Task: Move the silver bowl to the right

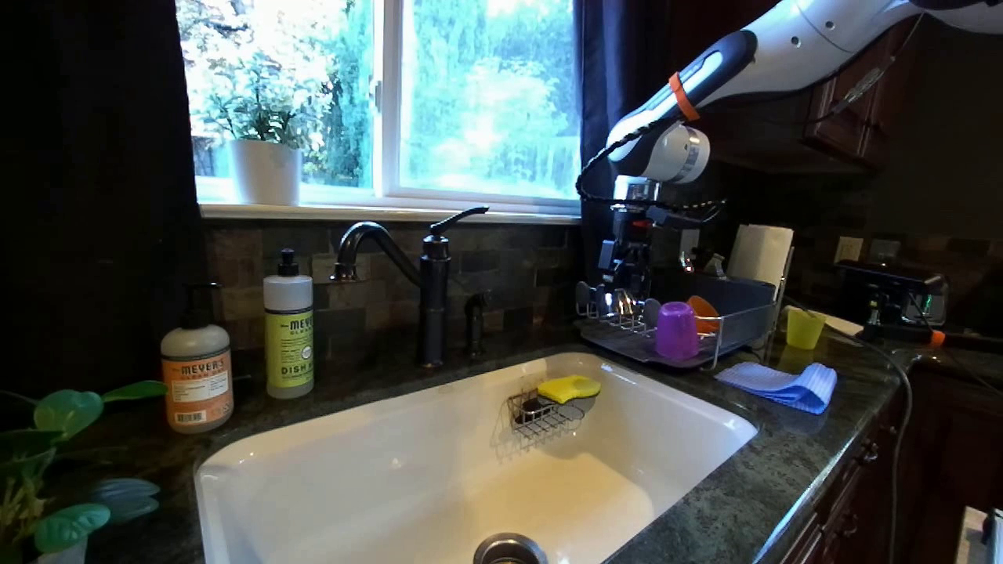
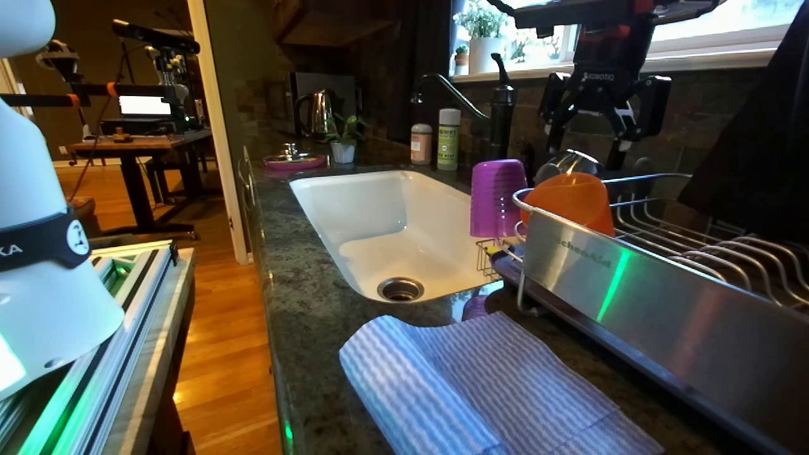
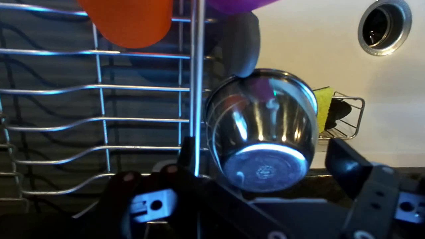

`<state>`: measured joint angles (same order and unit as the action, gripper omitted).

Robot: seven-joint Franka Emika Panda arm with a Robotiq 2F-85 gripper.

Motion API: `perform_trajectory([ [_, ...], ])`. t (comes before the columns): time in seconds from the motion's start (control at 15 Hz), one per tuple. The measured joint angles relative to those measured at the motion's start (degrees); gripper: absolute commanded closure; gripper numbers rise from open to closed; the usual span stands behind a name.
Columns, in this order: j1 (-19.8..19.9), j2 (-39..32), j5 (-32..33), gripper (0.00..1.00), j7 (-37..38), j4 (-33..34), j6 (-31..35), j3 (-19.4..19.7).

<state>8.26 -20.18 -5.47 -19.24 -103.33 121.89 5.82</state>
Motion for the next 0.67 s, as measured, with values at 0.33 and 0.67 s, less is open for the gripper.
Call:
perform_trajectory([
  [0.33,0.50,-1.94,-0.02,0.00,-1.22,2.23,0.30,-1.42],
  [0.67,0.48,-2.08,-0.02,0.00,-1.31,2.91,0.30,-2.71],
])
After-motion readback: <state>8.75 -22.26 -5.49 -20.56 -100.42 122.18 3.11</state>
